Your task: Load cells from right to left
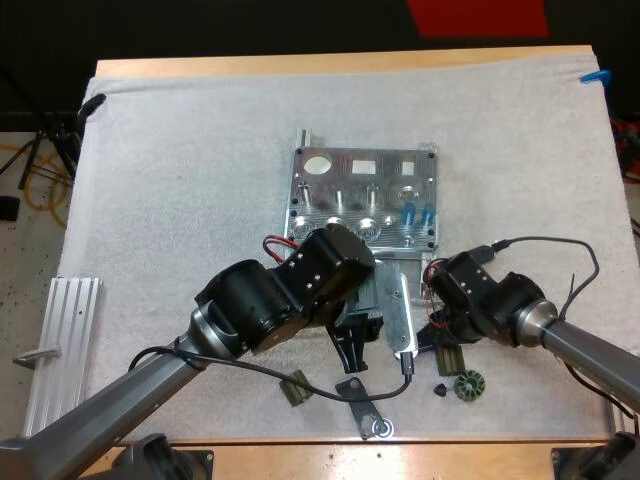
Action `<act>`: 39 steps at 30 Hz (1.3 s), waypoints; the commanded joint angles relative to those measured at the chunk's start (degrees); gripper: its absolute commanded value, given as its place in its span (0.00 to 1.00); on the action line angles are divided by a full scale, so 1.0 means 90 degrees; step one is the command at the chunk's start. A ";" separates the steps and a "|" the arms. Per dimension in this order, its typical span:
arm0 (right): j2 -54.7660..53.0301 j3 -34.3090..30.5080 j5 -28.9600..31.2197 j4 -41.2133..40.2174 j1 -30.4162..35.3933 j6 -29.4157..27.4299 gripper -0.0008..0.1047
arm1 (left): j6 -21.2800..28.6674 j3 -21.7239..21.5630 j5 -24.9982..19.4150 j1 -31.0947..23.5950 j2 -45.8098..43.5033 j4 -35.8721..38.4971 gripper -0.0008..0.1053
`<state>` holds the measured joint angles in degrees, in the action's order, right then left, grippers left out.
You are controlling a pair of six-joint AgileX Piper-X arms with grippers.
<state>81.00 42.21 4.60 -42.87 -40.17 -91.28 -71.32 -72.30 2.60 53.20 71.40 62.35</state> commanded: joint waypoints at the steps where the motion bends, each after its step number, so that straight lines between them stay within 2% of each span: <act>1: -0.0127 0.0114 0.0131 -0.0199 -0.0012 -0.0147 0.44 | -0.0022 -0.0010 -0.0100 -0.0010 -0.0051 0.0052 0.54; 9: -0.0852 0.0383 0.0631 -0.1037 -0.0012 -0.0877 0.44 | -0.0043 -0.0010 -0.0132 -0.0010 -0.0051 0.0202 0.54; 16: -0.1737 0.0383 0.0456 -0.1375 -0.0012 -0.0881 0.44 | -0.0107 -0.0010 -0.0132 -0.0010 -0.0051 0.0268 0.54; 20: -0.2386 0.0383 0.0439 -0.1662 -0.0012 -0.0881 0.44 | -0.0419 0.0074 -0.0116 -0.0064 -0.0051 0.0270 0.54; 26: -0.3334 0.0383 -0.0300 -0.2109 -0.0012 -0.0553 0.44 | -0.0519 0.0536 -0.0044 -0.0316 -0.0051 0.0277 0.54; 29: -0.3701 0.0383 -0.0703 -0.2281 -0.0012 -0.0490 0.44 | -0.0519 0.0786 0.0293 -0.0435 -0.0051 0.0141 0.54; 34: -0.4131 0.0383 -0.1456 -0.2376 -0.0012 -0.0323 0.44 | -0.0519 0.1267 0.0798 -0.0452 -0.0051 -0.0386 0.54; 39: -0.4378 0.0383 -0.1737 -0.2526 -0.0012 -0.0160 0.44 | -0.0519 0.1706 0.0832 -0.0452 -0.0051 -0.1045 0.54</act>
<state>42.06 45.19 -10.00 -65.12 -40.17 -92.80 -75.42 -57.21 9.72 49.20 71.40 54.67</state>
